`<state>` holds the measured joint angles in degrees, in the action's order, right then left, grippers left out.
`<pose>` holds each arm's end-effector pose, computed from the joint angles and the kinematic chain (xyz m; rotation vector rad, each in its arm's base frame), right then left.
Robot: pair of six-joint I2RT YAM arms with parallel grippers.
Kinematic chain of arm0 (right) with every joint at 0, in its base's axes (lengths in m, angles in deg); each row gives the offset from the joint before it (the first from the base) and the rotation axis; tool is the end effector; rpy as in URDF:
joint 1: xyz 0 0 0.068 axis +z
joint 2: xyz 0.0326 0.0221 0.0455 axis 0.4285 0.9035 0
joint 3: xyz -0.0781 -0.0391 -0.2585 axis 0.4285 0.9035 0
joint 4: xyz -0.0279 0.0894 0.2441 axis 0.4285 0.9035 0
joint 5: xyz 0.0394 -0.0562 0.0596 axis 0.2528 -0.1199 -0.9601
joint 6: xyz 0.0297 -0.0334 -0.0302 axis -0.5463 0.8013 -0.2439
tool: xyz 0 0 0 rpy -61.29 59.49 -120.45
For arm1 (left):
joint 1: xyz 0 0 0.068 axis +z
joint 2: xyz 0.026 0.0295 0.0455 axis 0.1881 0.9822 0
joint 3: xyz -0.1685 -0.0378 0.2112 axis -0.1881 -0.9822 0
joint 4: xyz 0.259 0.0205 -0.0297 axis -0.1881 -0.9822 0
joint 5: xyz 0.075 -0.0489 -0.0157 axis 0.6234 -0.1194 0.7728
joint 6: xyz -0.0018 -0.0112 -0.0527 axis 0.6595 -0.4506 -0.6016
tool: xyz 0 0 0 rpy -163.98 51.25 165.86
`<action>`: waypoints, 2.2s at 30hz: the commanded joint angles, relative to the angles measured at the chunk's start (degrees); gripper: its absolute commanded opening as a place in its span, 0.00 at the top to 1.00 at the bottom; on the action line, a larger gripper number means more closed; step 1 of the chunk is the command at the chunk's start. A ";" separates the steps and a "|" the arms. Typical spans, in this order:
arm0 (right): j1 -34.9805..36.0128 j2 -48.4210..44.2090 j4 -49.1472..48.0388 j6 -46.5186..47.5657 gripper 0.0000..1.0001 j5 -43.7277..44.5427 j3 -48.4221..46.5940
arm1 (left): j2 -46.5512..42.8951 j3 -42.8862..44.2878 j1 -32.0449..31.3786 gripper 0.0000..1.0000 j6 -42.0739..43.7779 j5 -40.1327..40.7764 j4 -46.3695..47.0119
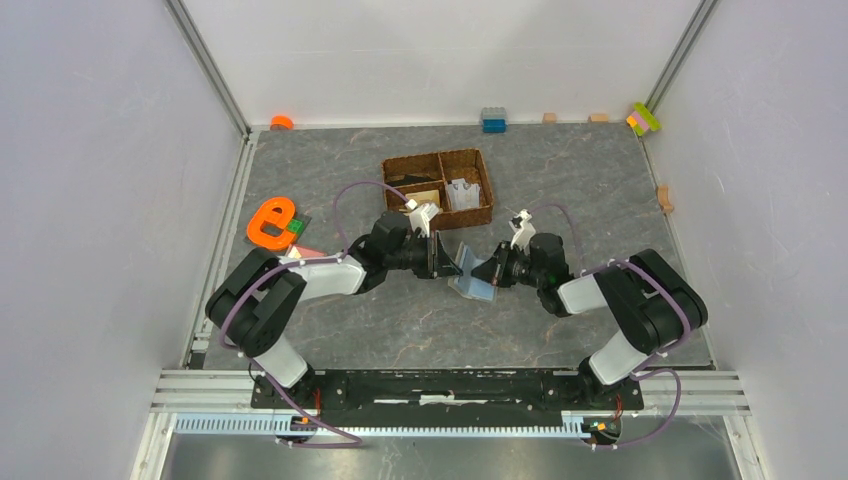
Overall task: Take the credit cards out of the card holder
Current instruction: Remove the credit card from the card holder.
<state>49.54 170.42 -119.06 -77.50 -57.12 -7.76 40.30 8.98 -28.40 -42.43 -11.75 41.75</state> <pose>0.2277 0.1205 0.1148 0.0146 2.2141 1.1815 0.2411 -0.2201 0.1707 0.3447 2.2874 -1.3370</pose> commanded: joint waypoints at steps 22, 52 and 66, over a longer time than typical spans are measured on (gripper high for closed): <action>1.85 1.33 0.77 2.05 0.94 -0.26 -2.96 | 0.33 4.05 -0.13 0.57 1.81 0.80 -4.76; 3.17 2.48 4.43 4.55 0.94 1.04 -5.06 | 1.71 4.20 -0.50 0.75 0.65 -3.43 -0.73; 3.71 2.47 6.16 5.57 0.90 1.18 -5.99 | 3.48 5.83 -0.58 0.85 1.58 -2.66 -4.29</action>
<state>52.53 172.69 -112.39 -73.23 -56.12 -11.63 43.32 12.92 -28.34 -40.94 -11.53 35.23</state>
